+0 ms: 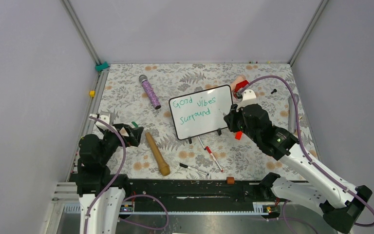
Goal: Write a sentence on the whiteboard
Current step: Close the whiteboard marker at the center of the board.
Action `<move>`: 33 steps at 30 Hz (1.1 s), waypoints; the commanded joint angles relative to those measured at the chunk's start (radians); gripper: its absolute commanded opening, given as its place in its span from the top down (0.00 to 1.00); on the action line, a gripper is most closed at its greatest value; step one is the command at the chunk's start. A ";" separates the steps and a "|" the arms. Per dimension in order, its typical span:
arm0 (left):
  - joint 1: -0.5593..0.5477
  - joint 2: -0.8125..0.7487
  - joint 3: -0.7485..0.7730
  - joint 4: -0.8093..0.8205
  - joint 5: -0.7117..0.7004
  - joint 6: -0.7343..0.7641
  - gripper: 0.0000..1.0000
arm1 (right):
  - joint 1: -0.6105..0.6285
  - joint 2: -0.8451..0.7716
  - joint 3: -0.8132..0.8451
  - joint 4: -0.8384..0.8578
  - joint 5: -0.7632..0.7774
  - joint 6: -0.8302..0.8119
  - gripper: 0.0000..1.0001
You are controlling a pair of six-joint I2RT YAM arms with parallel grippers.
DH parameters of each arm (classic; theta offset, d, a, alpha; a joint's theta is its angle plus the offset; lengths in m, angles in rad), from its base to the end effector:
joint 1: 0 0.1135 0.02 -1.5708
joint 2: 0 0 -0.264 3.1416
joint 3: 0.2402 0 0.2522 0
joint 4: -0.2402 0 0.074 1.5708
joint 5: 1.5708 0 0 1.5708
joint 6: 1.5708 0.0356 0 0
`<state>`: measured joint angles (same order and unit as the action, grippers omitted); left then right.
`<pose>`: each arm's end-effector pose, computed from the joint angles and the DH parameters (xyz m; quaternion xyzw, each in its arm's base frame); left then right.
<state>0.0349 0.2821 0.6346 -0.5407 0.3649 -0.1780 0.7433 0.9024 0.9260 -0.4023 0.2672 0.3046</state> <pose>0.0814 -0.0099 0.3078 0.0345 0.7656 -0.1842 0.6154 0.1540 0.1288 0.3464 -0.1055 0.8168 0.1829 0.5369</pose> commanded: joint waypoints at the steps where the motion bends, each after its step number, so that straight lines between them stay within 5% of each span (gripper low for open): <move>1: 0.005 -0.017 0.028 0.149 0.026 -0.047 0.01 | -0.007 -0.001 0.010 0.041 -0.001 -0.002 1.00; 7: 0.005 0.241 0.148 -0.069 -0.104 -0.114 0.01 | -0.007 -0.007 0.016 0.040 0.004 0.003 1.00; 9: 0.006 0.271 0.153 -0.064 -0.038 -0.117 0.01 | -0.007 -0.012 0.017 0.035 0.008 -0.003 1.00; 16: 0.007 0.195 0.001 0.012 -0.301 -0.452 0.01 | -0.007 -0.025 0.013 0.031 0.009 0.002 1.00; 21: 0.009 0.419 0.047 -0.002 -0.243 -0.521 0.01 | -0.007 -0.019 0.016 0.033 -0.004 0.003 1.00; 25: 0.011 0.648 0.143 -0.044 -0.243 -0.572 0.13 | -0.007 -0.014 0.015 0.042 -0.030 0.010 1.00; 33: 0.009 0.784 0.140 0.076 -0.399 -0.728 0.27 | -0.007 -0.013 0.006 0.047 -0.057 0.019 1.00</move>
<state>0.0391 1.0344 0.7296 -0.5701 0.0772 -0.8013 0.7433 0.8948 0.9260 -0.3965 0.2382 0.3119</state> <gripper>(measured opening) 0.772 0.155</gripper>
